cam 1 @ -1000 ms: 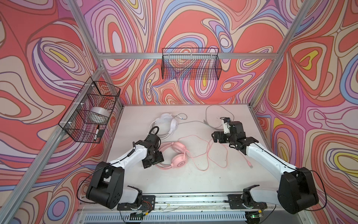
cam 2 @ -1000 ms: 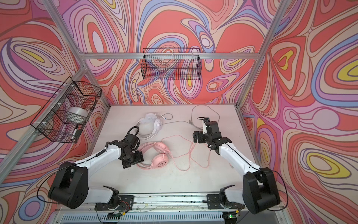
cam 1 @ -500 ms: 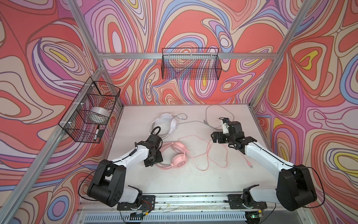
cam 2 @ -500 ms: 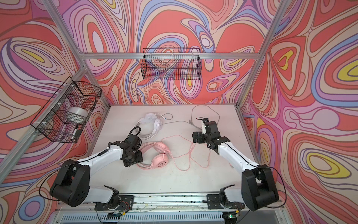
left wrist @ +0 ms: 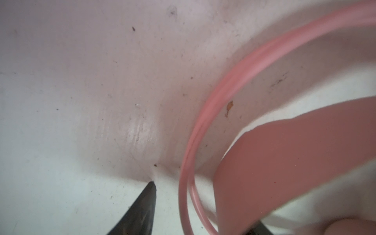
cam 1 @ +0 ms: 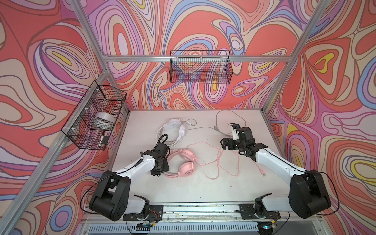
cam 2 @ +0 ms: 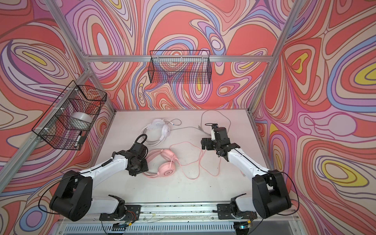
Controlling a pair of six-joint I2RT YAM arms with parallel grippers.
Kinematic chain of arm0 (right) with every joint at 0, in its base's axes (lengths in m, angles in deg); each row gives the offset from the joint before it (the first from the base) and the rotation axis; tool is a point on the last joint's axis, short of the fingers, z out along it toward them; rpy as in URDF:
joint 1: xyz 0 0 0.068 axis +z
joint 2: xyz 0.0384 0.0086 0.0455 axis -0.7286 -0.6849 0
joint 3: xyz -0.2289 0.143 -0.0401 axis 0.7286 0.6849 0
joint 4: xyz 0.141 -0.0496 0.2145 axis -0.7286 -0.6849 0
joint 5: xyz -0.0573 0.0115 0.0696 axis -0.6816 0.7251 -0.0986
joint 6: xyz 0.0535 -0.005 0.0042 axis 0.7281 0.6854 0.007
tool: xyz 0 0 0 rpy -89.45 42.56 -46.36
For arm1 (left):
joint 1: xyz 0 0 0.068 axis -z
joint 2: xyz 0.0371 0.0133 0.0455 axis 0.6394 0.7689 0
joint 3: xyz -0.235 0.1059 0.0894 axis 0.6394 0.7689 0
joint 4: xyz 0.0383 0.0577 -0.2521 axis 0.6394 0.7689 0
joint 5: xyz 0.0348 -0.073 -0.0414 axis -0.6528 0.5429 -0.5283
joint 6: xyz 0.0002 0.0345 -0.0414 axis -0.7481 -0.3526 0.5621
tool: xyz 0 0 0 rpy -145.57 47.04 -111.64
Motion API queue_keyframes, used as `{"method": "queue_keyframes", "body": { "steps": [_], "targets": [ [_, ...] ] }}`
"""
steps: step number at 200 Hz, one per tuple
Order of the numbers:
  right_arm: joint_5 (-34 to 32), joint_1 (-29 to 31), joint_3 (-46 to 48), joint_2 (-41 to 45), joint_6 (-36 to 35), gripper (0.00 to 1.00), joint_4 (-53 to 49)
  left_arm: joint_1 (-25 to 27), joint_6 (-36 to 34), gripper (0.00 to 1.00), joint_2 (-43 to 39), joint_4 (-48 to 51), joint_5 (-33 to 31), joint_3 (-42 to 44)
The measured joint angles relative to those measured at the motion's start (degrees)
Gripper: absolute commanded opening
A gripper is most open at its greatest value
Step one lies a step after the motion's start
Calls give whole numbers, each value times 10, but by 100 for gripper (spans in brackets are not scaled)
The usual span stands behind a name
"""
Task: Wrap the headphones
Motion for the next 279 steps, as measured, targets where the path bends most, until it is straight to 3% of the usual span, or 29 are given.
{"method": "queue_keyframes", "body": {
  "steps": [144,279],
  "targets": [
    [10,4,7,1,-9,97,5,10,39,48,-10,-21,1,27],
    [35,7,11,3,-6,96,-4,11,49,16,28,-14,-21,-1]
  ]
}}
